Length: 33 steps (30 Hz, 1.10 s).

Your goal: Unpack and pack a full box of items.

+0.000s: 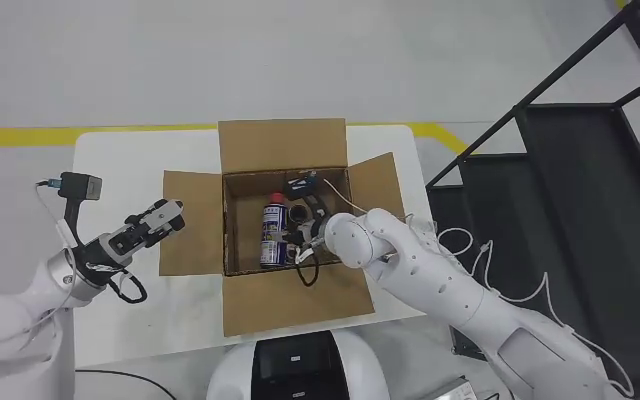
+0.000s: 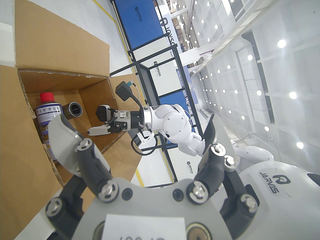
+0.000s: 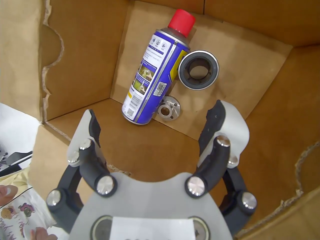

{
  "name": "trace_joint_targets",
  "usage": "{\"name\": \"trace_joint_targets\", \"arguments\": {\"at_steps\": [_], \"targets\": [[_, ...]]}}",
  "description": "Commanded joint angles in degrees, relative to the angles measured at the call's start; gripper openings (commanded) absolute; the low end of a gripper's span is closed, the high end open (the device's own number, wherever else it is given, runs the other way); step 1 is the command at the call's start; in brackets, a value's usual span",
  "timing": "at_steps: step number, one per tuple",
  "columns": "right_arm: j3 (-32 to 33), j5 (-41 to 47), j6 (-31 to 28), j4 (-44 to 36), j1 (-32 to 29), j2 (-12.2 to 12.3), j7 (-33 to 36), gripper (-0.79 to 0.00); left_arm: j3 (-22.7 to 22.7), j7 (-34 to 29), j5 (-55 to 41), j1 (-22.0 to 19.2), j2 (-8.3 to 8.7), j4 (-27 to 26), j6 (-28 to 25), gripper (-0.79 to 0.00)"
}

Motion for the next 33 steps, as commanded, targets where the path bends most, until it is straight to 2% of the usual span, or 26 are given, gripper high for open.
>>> {"name": "trace_joint_targets", "arguments": {"at_steps": [1,3,8,20,25,27,33], "targets": [[-0.50,-0.60,-0.15,0.62,0.58,-0.39,-0.10,0.000,0.00,0.00,0.00,0.00,0.00,0.00,0.00,0.000],[-1.79,-2.94,0.66,2.01,1.53,-0.87,0.58,0.000,0.00,0.00,0.00,0.00,0.00,0.00,0.00,0.000],[-3.04,-2.55,1.10,5.96,3.22,-2.32,0.72,0.000,0.00,0.00,0.00,0.00,0.00,0.00,0.00,0.000],[-5.91,-5.19,7.81,13.49,5.64,-6.19,-4.11,0.000,0.00,0.00,0.00,0.00,0.00,0.00,0.00,0.000],[-6.00,-5.39,8.78,15.72,6.08,-7.31,-4.61,-0.252,0.00,0.00,0.00,0.00,0.00,0.00,0.00,0.000],[-5.90,-5.49,8.73,16.30,6.11,-7.64,-4.73,-0.299,0.00,0.00,0.00,0.00,0.00,0.00,0.00,0.000],[-5.65,-6.24,8.63,17.55,6.20,-8.47,-4.42,-0.342,0.00,0.00,0.00,0.00,0.00,0.00,0.00,0.000]]}}
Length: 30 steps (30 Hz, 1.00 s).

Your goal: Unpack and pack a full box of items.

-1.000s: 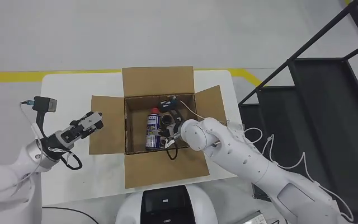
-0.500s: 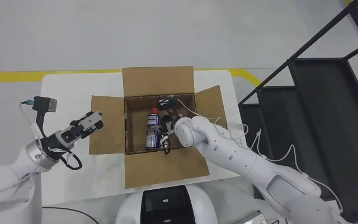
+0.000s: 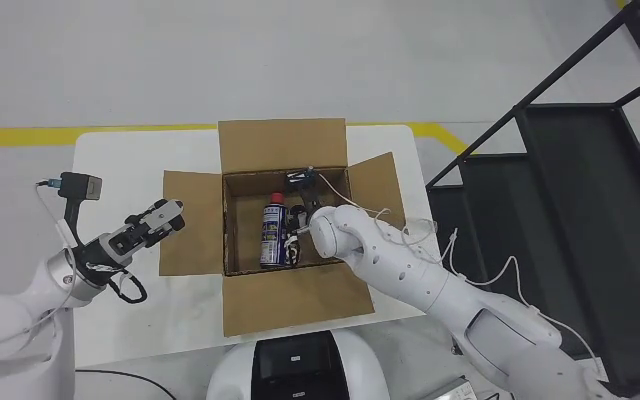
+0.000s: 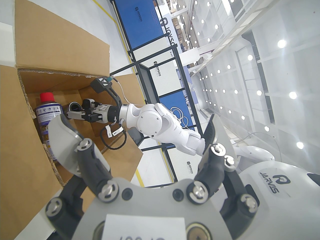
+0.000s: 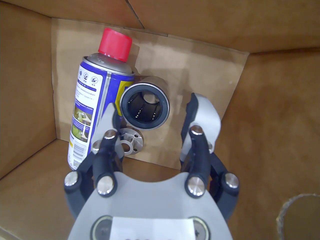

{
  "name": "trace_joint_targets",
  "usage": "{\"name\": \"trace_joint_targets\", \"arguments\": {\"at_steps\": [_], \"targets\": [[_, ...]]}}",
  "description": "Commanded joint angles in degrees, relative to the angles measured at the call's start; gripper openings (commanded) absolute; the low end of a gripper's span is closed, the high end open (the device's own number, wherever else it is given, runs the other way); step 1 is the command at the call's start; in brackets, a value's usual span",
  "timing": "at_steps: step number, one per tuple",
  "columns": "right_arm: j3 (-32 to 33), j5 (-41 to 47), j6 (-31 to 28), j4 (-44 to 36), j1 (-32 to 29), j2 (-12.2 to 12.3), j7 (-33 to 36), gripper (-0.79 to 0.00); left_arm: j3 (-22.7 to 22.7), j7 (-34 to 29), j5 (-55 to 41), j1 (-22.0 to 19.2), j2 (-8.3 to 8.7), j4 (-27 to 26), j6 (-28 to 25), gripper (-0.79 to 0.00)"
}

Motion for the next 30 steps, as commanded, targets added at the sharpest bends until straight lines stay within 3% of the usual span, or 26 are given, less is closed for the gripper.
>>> {"name": "trace_joint_targets", "arguments": {"at_steps": [1,12,18,22,23,30], "targets": [[0.09,-0.30,0.16,0.46,0.17,-0.26,0.29,-0.342,0.00,0.00,0.00,0.00,0.00,0.00,0.00,0.000],[-0.15,-1.55,0.22,3.37,1.02,-2.16,1.46,-0.271,0.00,0.00,0.00,0.00,0.00,0.00,0.00,0.000],[-0.24,-1.94,0.02,5.55,1.36,-3.26,1.14,-0.332,0.00,0.00,0.00,0.00,0.00,0.00,0.00,0.000],[-0.64,-2.66,0.02,6.98,1.75,-4.09,1.07,-0.471,0.00,0.00,0.00,0.00,0.00,0.00,0.00,0.000],[-0.74,-2.78,0.02,7.21,1.82,-4.30,1.11,-0.785,0.00,0.00,0.00,0.00,0.00,0.00,0.00,0.000],[-0.97,-5.84,1.01,6.61,1.96,-5.01,2.97,-0.785,0.00,0.00,0.00,0.00,0.00,0.00,0.00,0.000]]}}
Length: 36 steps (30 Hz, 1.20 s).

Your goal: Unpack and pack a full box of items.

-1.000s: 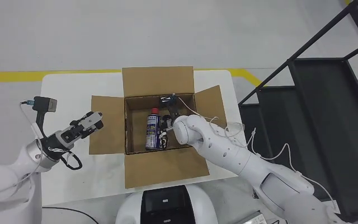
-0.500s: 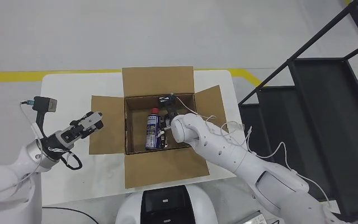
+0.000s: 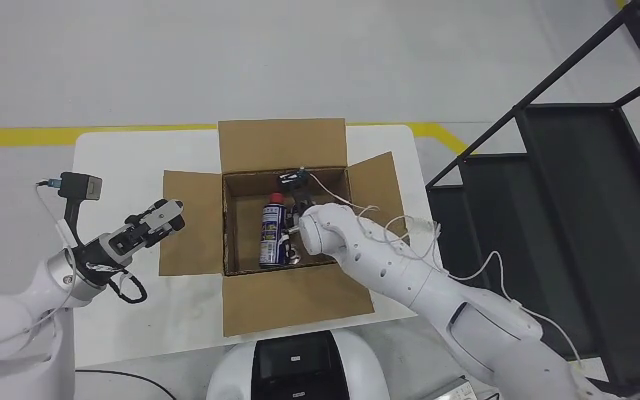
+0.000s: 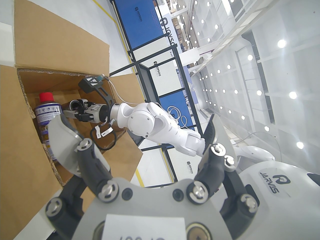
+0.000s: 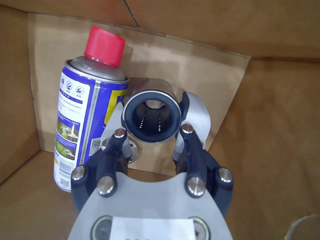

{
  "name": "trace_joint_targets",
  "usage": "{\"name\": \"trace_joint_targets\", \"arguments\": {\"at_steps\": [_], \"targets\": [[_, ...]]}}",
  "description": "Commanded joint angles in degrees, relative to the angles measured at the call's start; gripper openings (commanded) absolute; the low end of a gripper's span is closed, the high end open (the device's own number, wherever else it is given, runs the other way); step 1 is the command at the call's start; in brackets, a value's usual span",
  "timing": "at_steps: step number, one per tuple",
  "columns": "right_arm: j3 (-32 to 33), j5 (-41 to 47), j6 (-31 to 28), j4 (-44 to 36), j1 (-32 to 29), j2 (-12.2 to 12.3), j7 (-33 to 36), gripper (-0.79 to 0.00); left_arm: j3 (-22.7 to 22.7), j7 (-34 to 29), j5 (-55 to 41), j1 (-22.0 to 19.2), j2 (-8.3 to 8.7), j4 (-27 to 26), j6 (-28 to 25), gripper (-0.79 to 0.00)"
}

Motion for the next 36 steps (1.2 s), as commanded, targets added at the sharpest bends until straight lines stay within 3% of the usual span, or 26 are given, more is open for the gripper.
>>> {"name": "trace_joint_targets", "arguments": {"at_steps": [1,11,17,22,28,36], "targets": [[0.49,-0.90,0.40,-1.31,-0.24,0.13,1.16,-0.785,0.00,0.00,0.00,0.00,0.00,0.00,0.00,0.000],[9.06,-6.14,-4.19,-18.63,-4.88,4.03,11.32,-0.785,0.00,0.00,0.00,0.00,0.00,0.00,0.00,0.000],[20.34,-8.62,-10.40,-33.73,-10.92,7.65,18.59,-0.785,0.00,0.00,0.00,0.00,0.00,0.00,0.00,0.000],[31.26,-1.18,-19.77,-45.54,-17.77,9.91,23.85,-0.785,0.00,0.00,0.00,0.00,0.00,0.00,0.00,0.000],[43.67,3.43,-27.21,-51.25,-23.78,11.94,27.70,-0.785,0.00,0.00,0.00,0.00,0.00,0.00,0.00,0.000],[59.18,7.88,-26.49,-53.70,-29.80,13.36,26.10,-0.785,0.00,0.00,0.00,0.00,0.00,0.00,0.00,0.000]]}}
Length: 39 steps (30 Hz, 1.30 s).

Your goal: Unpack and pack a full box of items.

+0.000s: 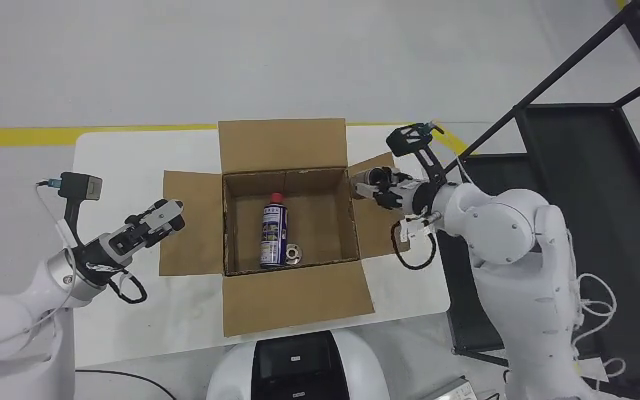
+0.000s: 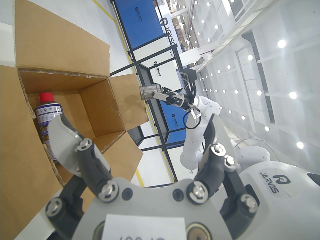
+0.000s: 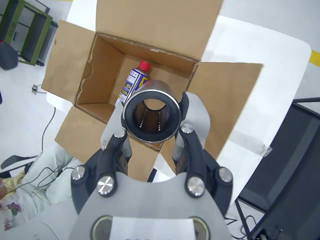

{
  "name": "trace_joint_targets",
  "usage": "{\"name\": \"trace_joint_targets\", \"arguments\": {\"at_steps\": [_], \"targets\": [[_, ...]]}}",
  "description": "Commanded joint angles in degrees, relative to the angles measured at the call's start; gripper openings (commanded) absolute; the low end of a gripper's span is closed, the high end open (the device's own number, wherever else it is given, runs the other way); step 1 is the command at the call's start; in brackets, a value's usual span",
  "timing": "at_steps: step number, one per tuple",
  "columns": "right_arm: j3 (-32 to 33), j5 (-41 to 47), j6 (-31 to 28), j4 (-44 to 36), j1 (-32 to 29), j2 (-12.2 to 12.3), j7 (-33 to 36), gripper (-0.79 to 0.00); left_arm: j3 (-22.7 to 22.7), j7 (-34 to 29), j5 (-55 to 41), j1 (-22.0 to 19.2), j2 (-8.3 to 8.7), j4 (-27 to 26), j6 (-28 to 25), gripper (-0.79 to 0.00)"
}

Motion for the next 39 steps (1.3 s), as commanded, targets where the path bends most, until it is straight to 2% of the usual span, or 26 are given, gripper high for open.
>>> {"name": "trace_joint_targets", "arguments": {"at_steps": [1,6,11,19,21,23,25,33,36,39], "targets": [[3.59,0.56,0.36,0.38,-1.31,0.27,-0.68,-0.785,0.00,0.00,0.00,0.00,0.00,0.00,0.00,0.000],[8.19,1.08,2.40,1.07,-3.37,0.69,-2.45,-0.785,0.00,0.00,0.00,0.00,0.00,0.00,0.00,0.000],[8.77,2.37,2.52,1.32,-3.72,0.76,-2.72,-0.785,-0.76,-1.73,1.83,0.36,0.52,0.58,1.67,0.000],[8.77,2.37,2.52,1.32,-3.72,0.76,-2.72,-0.785,-12.70,-8.36,1.26,0.64,2.17,3.33,2.11,0.000],[8.77,2.37,2.52,1.32,-3.72,0.76,-2.72,-0.785,-16.00,-8.85,2.51,0.88,2.59,5.26,1.49,0.000],[8.77,2.37,2.52,1.32,-3.72,0.76,-2.72,-0.785,-17.30,-9.62,2.62,1.10,2.88,8.01,0.53,0.000],[8.77,2.37,2.52,1.32,-3.72,0.76,-2.72,-0.785,-16.85,-10.15,4.29,1.14,3.15,10.54,-0.80,0.000],[8.77,2.37,2.52,1.32,-3.72,0.76,-2.72,-0.785,-9.74,-9.41,3.99,-1.68,3.52,21.41,-5.20,0.000],[8.77,2.37,2.52,1.32,-3.72,0.76,-2.72,-0.785,-8.46,-10.56,0.77,-2.93,3.66,23.69,-6.88,0.000],[8.77,2.37,2.52,1.32,-3.72,0.76,-2.72,-0.785,-8.46,-10.56,0.77,-2.93,3.66,23.69,-6.88,0.000]]}}
